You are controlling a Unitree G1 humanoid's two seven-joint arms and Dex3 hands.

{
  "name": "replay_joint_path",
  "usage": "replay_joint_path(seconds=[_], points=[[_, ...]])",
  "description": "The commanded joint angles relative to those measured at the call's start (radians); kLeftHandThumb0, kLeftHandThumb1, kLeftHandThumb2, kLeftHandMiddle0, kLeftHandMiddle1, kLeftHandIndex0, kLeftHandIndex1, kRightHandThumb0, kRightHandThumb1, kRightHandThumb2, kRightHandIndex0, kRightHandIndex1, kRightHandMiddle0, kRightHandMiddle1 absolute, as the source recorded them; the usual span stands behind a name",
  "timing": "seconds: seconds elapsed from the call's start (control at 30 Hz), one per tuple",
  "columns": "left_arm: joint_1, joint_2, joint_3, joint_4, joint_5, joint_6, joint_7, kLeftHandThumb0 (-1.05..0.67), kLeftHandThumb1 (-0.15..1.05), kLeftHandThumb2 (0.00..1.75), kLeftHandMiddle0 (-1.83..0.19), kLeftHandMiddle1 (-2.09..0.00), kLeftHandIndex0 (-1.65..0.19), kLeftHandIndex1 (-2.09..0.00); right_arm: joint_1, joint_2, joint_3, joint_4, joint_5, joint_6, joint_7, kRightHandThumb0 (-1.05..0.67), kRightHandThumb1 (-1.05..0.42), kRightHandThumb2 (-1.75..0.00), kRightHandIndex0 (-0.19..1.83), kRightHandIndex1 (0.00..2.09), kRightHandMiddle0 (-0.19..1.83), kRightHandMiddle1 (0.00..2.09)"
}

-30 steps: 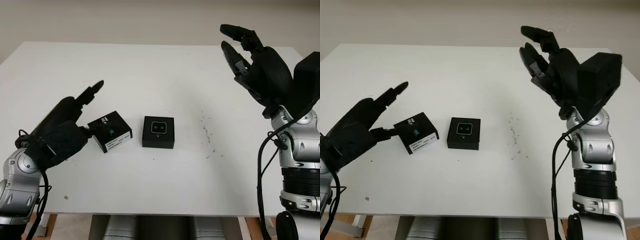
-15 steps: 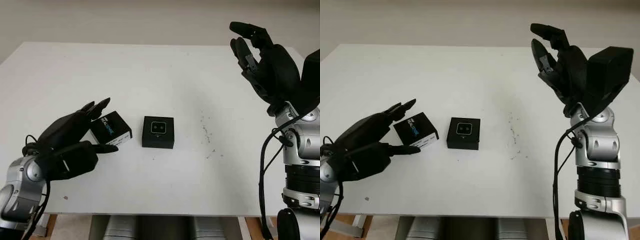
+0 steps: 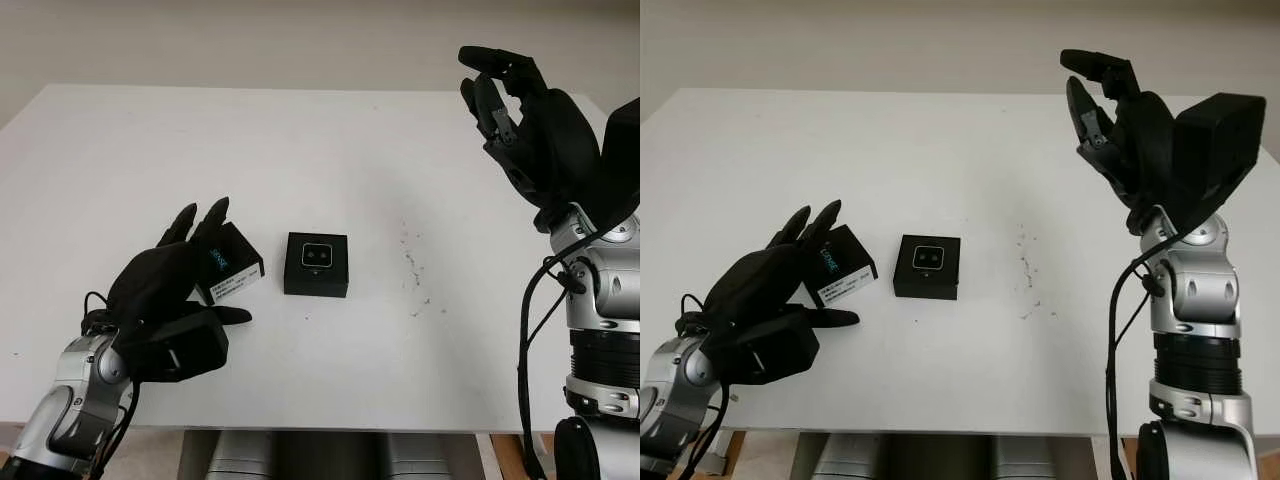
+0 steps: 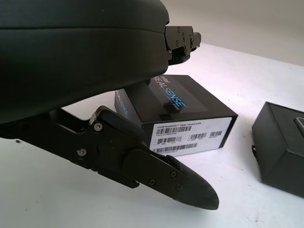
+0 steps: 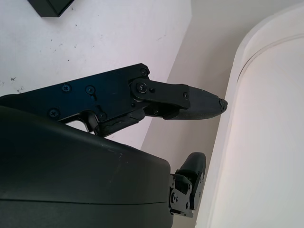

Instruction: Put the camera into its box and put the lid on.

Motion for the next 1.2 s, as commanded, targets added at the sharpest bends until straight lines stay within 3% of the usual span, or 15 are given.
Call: replay_joint_path(seconds=[0.0,0.43,0.67,0.8,0.93,1.13,1.17], points=[[0.01,-0.007,-0.013,0.012,0.026,-0.019,0.036,-0.71,0.86,0.04,0.16,-0.04,0.09,-0.08,0.003,-0.002,-0.004,-0.018,0.003,0.005,-0.006,-0.6,-1.05,-0.52,0.12,0.06,-0.19,1.02],[0.0,-0.006,-0.008,0.024,0.017,-0.033,0.033,-0.42,0.86,0.05,-0.07,-0.11,-0.25,-0.15,0.009,-0.005,0.014,-0.033,-0.04,0.0,-0.045,-0.61,-1.05,-0.44,0.17,0.09,-0.19,1.11],[-0.005,-0.027,-0.006,0.042,-0.023,-0.027,0.023,-0.35,0.88,0.06,-0.23,-0.18,-0.36,-0.18,0.007,-0.007,0.016,-0.054,-0.054,0.021,-0.06,-0.56,-1.05,-0.46,0.18,0.1,-0.19,1.07],[-0.012,-0.026,-0.015,0.074,-0.005,-0.057,0.068,-0.29,0.91,0.06,-0.3,-0.25,-0.43,-0.23,0.006,-0.001,0.012,-0.071,-0.053,0.042,-0.078,-0.54,-1.05,-0.46,0.2,0.11,-0.19,1.19],[-0.025,-0.026,-0.023,0.139,0.025,-0.131,0.168,-0.11,0.94,0.05,-0.3,-0.85,-0.34,-0.84,0.005,0.003,0.009,-0.082,-0.044,0.06,-0.084,-0.53,-1.05,-0.48,0.2,0.11,-0.19,1.18],[-0.046,-0.026,-0.019,0.233,0.036,-0.265,0.322,-0.09,0.99,0.06,-0.33,-1.39,-0.34,-1.27,0.011,0.001,0.011,-0.083,-0.018,0.06,-0.055,-0.55,-1.05,-0.48,0.18,0.1,-0.19,1.03],[-0.048,-0.024,-0.018,0.242,0.037,-0.278,0.333,-0.1,1.0,0.06,-0.3,-1.48,-0.31,-1.34,0.014,-0.005,0.012,-0.082,-0.005,0.061,-0.031,-0.57,-1.05,-0.54,0.11,0.06,-0.19,0.83]])
